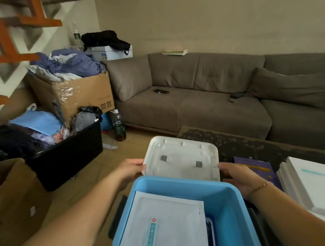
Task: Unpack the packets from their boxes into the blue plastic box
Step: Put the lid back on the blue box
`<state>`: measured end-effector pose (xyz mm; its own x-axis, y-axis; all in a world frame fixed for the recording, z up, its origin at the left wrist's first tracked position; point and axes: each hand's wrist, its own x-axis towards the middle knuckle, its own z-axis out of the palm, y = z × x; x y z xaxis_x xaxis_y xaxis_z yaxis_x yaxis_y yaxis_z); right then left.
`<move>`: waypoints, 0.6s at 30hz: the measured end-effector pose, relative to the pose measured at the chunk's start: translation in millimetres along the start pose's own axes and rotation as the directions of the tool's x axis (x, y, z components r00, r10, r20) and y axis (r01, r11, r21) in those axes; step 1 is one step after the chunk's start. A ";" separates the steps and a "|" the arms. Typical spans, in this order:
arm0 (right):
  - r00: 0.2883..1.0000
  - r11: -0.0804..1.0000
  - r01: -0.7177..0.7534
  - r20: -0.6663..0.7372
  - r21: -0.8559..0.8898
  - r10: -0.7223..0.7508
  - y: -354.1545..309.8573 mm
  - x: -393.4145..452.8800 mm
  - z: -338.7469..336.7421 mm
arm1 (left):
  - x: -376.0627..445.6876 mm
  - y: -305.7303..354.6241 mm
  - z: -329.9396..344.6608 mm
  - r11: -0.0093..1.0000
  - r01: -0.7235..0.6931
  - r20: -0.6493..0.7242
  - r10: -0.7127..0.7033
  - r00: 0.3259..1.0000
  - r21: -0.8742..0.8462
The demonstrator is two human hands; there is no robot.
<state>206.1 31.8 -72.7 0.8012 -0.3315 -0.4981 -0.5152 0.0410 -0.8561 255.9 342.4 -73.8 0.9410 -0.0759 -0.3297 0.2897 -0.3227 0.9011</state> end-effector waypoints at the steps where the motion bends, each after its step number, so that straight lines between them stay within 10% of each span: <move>1: 0.999 0.999 0.048 -0.023 0.015 -0.048 -6.2 -6.3 -0.2 | -4.6 5.2 -3.2 0.999 -0.037 -0.054 0.039 0.998 0.030; 8: 0.908 0.907 0.417 -0.077 0.062 -0.413 -37.7 -108.7 -12.3 | -76.0 39.6 -20.8 0.944 -0.324 -0.291 0.294 0.911 -0.061; 13: 0.913 0.906 0.409 -0.049 0.109 -0.406 -10.5 -157.0 -25.2 | -119.5 25.8 -18.7 0.908 -0.310 -0.160 0.274 0.948 -0.283; 18: 0.876 0.877 0.479 -0.090 0.036 -0.474 30.8 -180.4 -30.0 | -156.6 -6.0 -1.7 0.922 -0.355 -0.103 0.343 0.934 -0.154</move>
<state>36.5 64.6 -5.1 0.9187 -0.3946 -0.0177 -0.0574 -0.0891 -0.9944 107.1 357.8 -27.1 0.9960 -0.0841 0.0301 -0.0406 -0.1254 0.9913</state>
